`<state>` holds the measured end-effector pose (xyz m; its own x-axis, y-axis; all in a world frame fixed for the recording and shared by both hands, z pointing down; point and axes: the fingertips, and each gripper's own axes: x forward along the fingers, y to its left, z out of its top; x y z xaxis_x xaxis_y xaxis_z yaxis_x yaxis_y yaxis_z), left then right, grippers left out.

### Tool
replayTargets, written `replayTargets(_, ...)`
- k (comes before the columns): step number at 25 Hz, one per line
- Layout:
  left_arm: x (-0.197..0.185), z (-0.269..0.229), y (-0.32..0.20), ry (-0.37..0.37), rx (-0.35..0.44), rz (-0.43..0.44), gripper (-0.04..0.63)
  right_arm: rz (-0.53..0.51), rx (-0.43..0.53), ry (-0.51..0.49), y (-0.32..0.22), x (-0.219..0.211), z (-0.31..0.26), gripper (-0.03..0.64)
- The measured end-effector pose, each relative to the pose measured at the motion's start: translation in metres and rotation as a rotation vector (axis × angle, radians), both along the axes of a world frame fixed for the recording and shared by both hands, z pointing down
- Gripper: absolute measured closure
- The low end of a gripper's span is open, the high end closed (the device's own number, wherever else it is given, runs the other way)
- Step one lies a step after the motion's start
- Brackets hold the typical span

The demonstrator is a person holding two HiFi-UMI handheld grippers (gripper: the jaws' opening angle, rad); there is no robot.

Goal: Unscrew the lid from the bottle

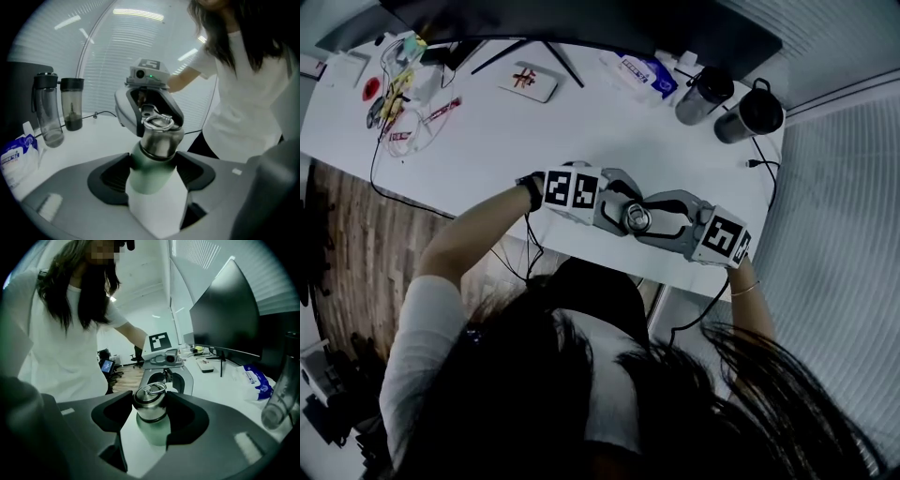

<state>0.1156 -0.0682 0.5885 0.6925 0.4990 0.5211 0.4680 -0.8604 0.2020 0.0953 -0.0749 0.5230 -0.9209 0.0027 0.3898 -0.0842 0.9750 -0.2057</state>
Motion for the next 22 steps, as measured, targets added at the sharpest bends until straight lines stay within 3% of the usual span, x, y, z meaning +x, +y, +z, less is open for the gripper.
replayTargets(4,0.000,0.000,0.001,-0.006,0.003,0.057,0.232,-0.075,-0.011,0.024,0.001,-0.001,0.000,0.391)
replayTargets(8,-0.001,0.000,-0.001,0.005,0.004,0.038,0.232,-0.026,-0.055,0.041,-0.001,0.001,0.003,0.390)
replayTargets(13,0.000,-0.001,-0.002,0.036,-0.012,-0.069,0.232,0.241,-0.059,0.013,-0.003,0.010,0.000,0.388)
replayTargets(18,0.002,0.002,-0.005,0.069,-0.002,-0.241,0.232,0.570,-0.031,-0.097,0.003,0.015,-0.005,0.387)
replayTargets(22,0.001,0.004,-0.006,0.091,0.011,-0.376,0.233,0.789,0.032,-0.120,0.003,0.015,-0.002,0.388)
